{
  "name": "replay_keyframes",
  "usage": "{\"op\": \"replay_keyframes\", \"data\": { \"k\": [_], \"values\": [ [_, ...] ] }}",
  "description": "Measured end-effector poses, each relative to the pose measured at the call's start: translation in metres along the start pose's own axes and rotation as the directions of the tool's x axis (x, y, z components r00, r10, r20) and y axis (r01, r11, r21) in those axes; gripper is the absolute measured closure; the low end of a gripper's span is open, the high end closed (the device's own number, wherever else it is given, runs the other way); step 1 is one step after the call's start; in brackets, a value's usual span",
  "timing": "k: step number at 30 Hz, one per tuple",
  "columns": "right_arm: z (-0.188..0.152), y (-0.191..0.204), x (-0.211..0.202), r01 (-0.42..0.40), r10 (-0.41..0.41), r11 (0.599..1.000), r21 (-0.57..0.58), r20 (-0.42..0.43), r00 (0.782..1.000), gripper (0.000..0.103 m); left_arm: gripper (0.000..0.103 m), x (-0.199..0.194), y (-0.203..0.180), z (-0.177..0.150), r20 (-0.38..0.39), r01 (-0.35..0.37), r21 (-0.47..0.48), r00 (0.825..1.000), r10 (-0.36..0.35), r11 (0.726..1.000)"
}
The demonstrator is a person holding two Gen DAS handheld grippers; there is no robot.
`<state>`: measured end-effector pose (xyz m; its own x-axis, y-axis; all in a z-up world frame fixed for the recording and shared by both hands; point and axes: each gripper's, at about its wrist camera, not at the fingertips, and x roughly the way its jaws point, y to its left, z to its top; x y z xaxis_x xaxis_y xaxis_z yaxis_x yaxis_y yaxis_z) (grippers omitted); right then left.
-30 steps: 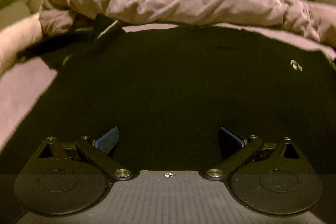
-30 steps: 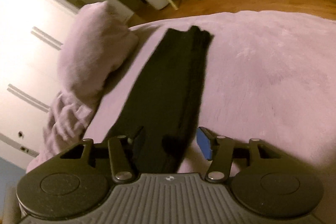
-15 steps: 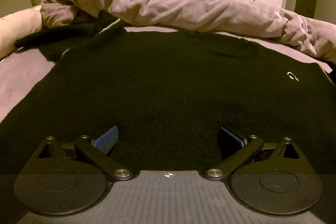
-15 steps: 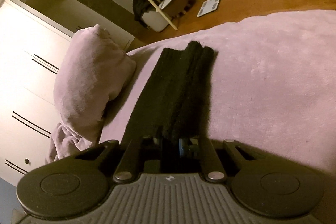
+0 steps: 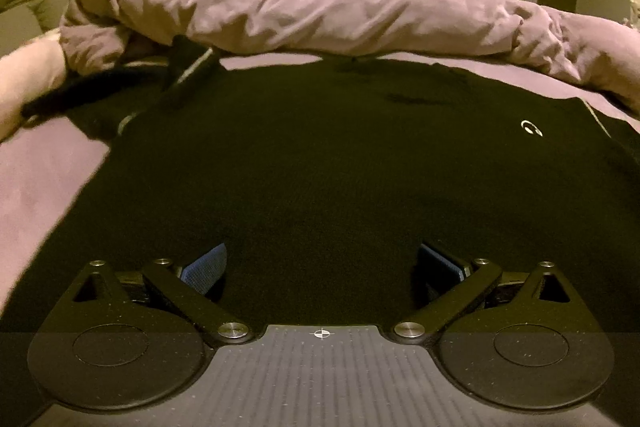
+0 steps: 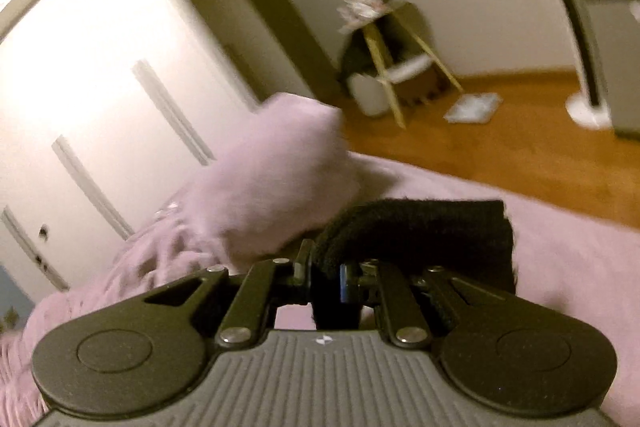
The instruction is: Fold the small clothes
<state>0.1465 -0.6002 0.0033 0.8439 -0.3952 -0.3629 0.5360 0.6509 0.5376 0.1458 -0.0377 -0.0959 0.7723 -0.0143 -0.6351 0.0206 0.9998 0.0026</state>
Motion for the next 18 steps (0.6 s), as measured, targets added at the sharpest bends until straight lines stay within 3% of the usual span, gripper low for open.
{"op": "replay_keyframes", "data": {
  "k": [2,4,7,10,13,16,18],
  "values": [
    [-0.001,0.046,-0.009,-0.059,0.061,0.99,-0.131,0.007,0.998,0.092,0.0,-0.008,0.006,0.003,0.009,-0.003,-0.011,1.0,0.003,1.0],
    [-0.012,0.1,-0.017,-0.141,0.144,0.952,-0.273,-0.009,0.989,0.092,0.0,-0.013,0.014,0.007,0.009,-0.004,-0.035,1.0,0.004,0.999],
    [-0.054,0.178,-0.028,-0.298,0.28,0.843,-0.448,-0.107,0.954,0.092,0.0,-0.019,0.027,0.011,-0.001,-0.005,-0.076,1.0,0.005,0.997],
    [-0.125,0.239,-0.036,-0.441,0.359,0.711,-0.548,-0.257,0.897,0.092,0.0,-0.024,0.036,0.012,-0.001,-0.022,-0.087,1.0,0.022,0.996],
    [-0.215,0.275,-0.037,-0.532,0.351,0.615,-0.582,-0.402,0.845,0.092,0.0,-0.028,0.046,0.009,-0.001,-0.044,-0.098,0.999,0.044,0.994],
    [-0.309,0.293,-0.036,-0.569,0.266,0.544,-0.616,-0.516,0.814,0.092,0.0,-0.031,0.058,0.007,-0.02,-0.07,-0.1,0.997,0.069,0.992],
    [-0.355,0.293,-0.037,-0.568,0.195,0.52,-0.638,-0.559,0.806,0.091,0.0,-0.033,0.066,0.006,-0.023,-0.093,-0.091,0.996,0.091,0.991]
  ]
}}
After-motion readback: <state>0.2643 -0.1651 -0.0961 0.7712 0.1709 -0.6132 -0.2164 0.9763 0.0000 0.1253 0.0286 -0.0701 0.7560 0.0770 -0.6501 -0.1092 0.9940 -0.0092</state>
